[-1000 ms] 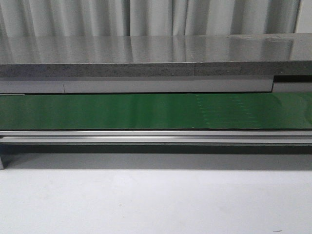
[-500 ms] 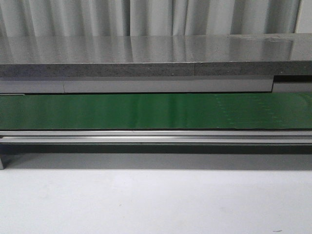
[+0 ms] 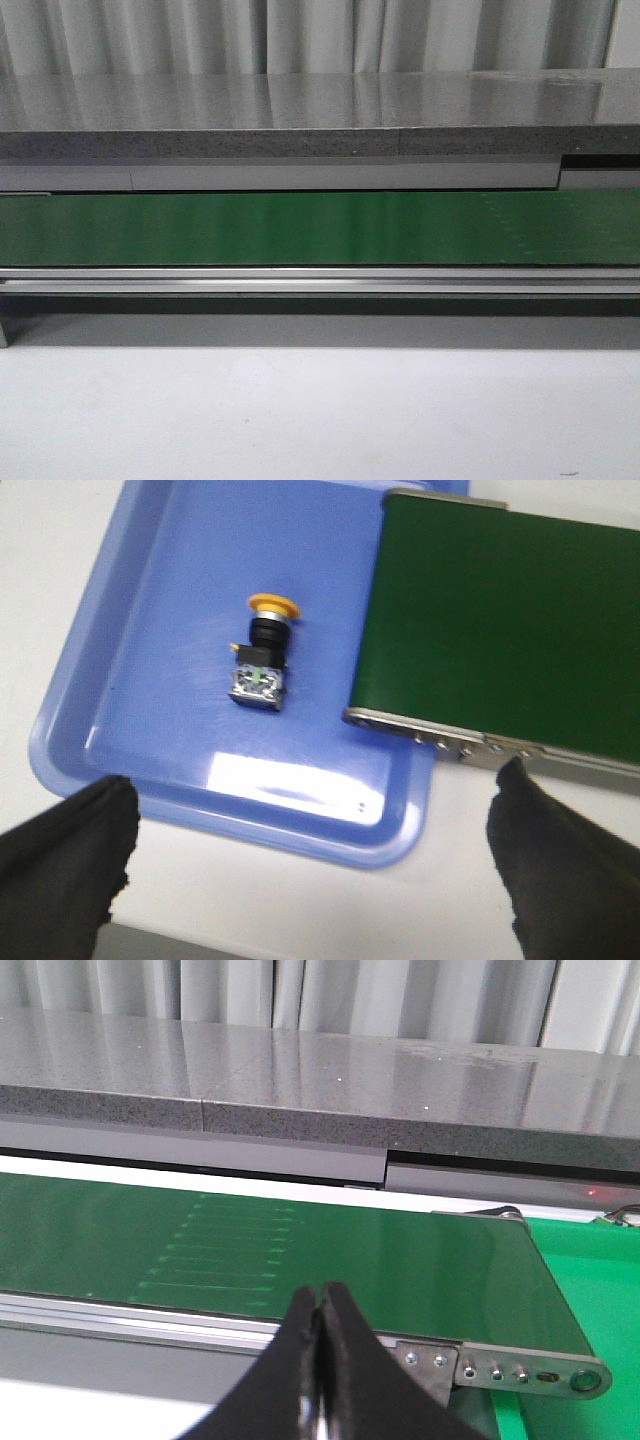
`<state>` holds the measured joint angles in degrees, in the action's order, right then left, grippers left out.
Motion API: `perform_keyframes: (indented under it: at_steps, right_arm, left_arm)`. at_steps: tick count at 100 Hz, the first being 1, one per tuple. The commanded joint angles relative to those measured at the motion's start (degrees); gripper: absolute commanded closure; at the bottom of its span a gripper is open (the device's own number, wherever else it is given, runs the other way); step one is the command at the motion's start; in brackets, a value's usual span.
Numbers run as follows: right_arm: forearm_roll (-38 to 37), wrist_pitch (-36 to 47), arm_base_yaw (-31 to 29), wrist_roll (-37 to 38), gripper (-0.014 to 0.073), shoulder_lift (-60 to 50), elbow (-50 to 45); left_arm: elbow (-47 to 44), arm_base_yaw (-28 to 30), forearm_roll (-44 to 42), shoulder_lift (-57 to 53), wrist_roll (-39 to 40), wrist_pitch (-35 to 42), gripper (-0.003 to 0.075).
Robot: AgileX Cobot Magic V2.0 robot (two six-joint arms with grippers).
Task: Move button from left to right
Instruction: 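Lower the open left gripper over the yellow-capped push button, then close the left gripper on the button's black base and lift it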
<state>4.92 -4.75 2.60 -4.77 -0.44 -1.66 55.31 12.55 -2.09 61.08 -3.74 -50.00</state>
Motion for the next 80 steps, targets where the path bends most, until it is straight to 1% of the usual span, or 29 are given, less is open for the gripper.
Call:
perform_keyframes:
  at_steps: [1,13,40,58,80]
  right_arm:
    - [-0.5,5.1,0.1,-0.1,0.0661,-1.1,0.0]
    - [-0.5,5.1,0.1,-0.1,0.0661,-1.1,0.0]
    - [-0.5,5.1,0.1,-0.1,0.0661,-1.1,0.0]
    - [-0.5,5.1,0.1,-0.1,0.0661,-1.1,0.0]
    - [-0.5,5.1,0.1,-0.1,0.0661,-1.1,0.0]
  left_arm:
    - [3.7,2.5,-0.2,3.7,0.0,4.8,0.0079]
    - [7.5,5.1,-0.2,12.3,0.0,5.1,0.0079]
    - [16.2,5.2,-0.2,29.9,-1.3,5.0,0.0079]
    - [20.3,5.2,-0.2,37.3,-1.3,4.5,0.0079]
    - [20.8,5.2,-0.2,43.0,-1.3,4.2,0.0079]
